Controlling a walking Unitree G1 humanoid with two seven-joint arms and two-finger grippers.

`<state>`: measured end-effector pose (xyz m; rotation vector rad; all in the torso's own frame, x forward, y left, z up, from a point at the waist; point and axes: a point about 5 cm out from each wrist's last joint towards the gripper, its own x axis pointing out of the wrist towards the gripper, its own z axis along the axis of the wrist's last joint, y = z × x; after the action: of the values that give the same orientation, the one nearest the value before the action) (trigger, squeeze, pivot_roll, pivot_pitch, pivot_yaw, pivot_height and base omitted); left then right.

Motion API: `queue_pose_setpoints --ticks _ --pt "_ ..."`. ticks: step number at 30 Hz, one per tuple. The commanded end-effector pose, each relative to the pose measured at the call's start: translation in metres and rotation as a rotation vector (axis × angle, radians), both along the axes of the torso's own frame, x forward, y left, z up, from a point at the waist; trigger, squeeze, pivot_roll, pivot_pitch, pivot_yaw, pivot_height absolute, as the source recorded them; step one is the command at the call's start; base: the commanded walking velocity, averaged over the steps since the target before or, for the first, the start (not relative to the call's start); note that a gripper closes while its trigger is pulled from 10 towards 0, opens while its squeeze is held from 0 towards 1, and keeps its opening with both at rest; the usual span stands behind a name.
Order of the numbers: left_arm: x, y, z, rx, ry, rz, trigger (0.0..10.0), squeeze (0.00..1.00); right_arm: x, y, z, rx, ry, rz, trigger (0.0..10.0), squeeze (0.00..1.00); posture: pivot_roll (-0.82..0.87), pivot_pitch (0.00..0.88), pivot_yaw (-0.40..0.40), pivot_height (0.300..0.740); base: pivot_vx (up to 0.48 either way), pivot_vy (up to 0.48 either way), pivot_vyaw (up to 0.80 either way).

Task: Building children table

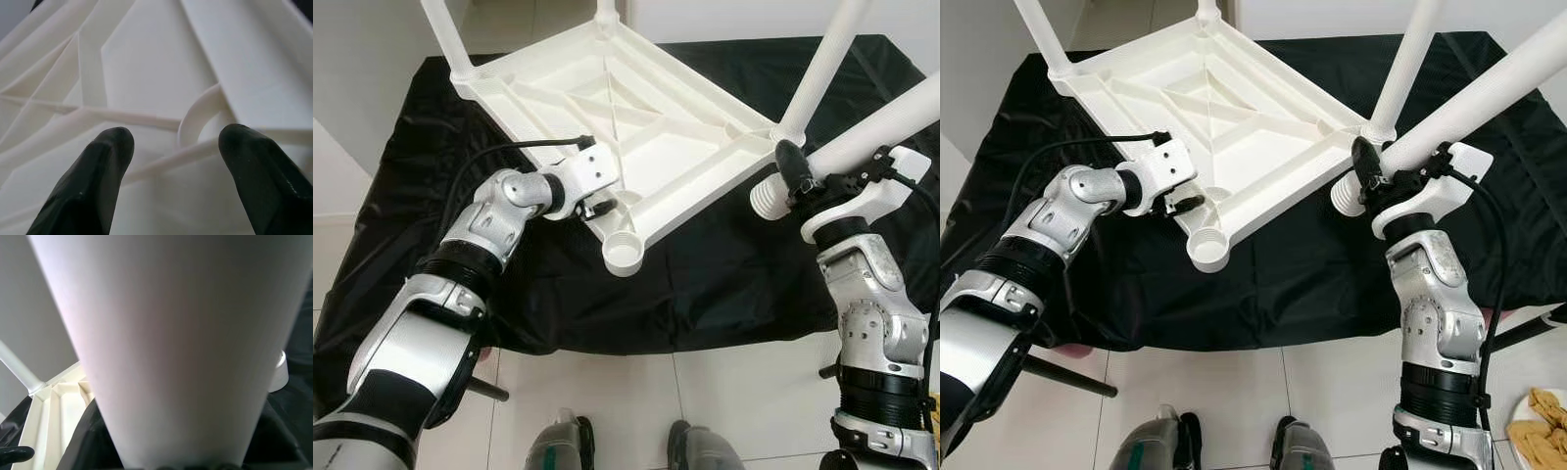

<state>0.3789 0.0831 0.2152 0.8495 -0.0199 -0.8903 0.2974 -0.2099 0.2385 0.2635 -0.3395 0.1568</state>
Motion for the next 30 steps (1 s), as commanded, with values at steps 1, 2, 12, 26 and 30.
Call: queue_pose_setpoints --ticks 1,2,12,26,30 --pt "-0.002 0.001 -0.006 0.016 0.021 -0.007 10.0 0.0 0.001 -0.001 0.002 -0.004 -0.011 -0.009 10.0 0.0 -0.01 0.129 0.054 0.74 0.0 0.0 0.0" --pt "-0.003 -0.001 -0.006 0.017 0.014 -0.018 10.0 0.0 0.001 -0.002 0.001 -0.004 -0.011 -0.01 10.0 0.0 -0.01 0.129 0.054 0.74 0.0 0.0 0.0" --pt "-0.011 -0.02 -0.007 -0.006 0.027 -0.079 10.0 0.0 0.0 -0.002 0.0 -0.002 -0.01 -0.017 10.0 0.0 -0.02 0.128 0.059 0.74 0.0 0.0 0.0" --pt "0.006 0.012 0.011 -0.007 -0.039 0.119 10.0 0.0 0.001 -0.003 -0.001 0.009 -0.011 -0.016 10.0 0.0 -0.01 0.119 0.047 0.74 0.0 0.0 0.0" --pt "0.007 0.017 0.008 0.027 -0.045 0.139 10.0 0.0 0.003 0.001 -0.002 -0.001 -0.006 0.009 10.0 0.0 0.0 0.115 0.038 0.74 0.0 0.0 0.0"
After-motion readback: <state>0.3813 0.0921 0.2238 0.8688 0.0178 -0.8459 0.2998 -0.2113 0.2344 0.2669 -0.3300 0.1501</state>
